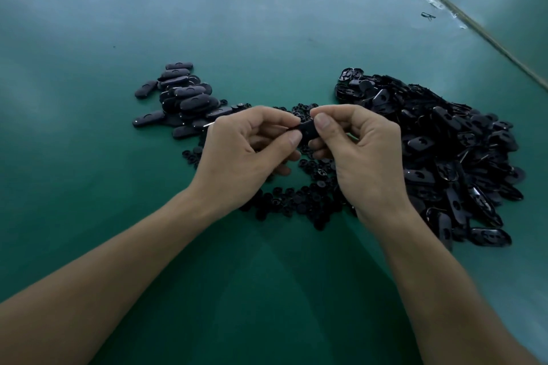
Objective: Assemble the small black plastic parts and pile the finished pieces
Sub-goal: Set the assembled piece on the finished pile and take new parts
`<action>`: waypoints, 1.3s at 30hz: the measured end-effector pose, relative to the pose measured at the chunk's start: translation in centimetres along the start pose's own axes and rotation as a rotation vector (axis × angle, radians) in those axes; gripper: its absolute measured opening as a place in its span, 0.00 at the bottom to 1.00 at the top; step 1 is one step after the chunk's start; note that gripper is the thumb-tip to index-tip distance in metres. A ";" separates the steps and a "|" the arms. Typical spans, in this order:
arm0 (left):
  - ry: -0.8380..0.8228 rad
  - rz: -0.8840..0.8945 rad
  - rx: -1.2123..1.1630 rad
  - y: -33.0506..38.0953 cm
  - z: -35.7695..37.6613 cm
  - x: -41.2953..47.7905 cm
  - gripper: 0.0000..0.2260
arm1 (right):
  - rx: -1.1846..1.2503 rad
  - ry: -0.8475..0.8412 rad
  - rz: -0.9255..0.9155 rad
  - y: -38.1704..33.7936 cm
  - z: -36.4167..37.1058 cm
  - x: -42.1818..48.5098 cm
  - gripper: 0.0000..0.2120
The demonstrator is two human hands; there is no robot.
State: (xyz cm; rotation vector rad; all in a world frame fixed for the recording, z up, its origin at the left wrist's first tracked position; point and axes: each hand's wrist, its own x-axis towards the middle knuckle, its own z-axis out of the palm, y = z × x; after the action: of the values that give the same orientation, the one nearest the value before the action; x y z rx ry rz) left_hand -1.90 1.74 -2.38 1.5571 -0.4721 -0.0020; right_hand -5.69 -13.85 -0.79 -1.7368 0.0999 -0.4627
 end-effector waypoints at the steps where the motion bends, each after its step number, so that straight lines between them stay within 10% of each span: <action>1: -0.005 -0.007 -0.015 -0.1 0.0 0.0 0.07 | -0.020 -0.007 -0.006 0.0 0.0 0.0 0.06; 20: 0.059 0.061 0.070 -0.1 -0.1 0.2 0.09 | -0.075 -0.073 -0.078 0.0 -0.1 -0.2 0.13; 29: 0.132 0.147 0.120 0.0 0.0 0.2 0.09 | -0.844 -0.186 -0.088 0.4 -0.8 -0.4 0.09; 39: 0.167 0.096 0.085 -0.3 -0.3 0.3 0.08 | -0.634 -0.169 -0.119 0.1 0.1 -0.7 0.03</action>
State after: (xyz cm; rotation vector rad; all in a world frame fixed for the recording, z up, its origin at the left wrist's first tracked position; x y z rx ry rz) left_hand -1.42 1.91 -2.54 1.6010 -0.4189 0.2233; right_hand -6.25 -13.56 -1.05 -2.4076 0.0209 -0.3906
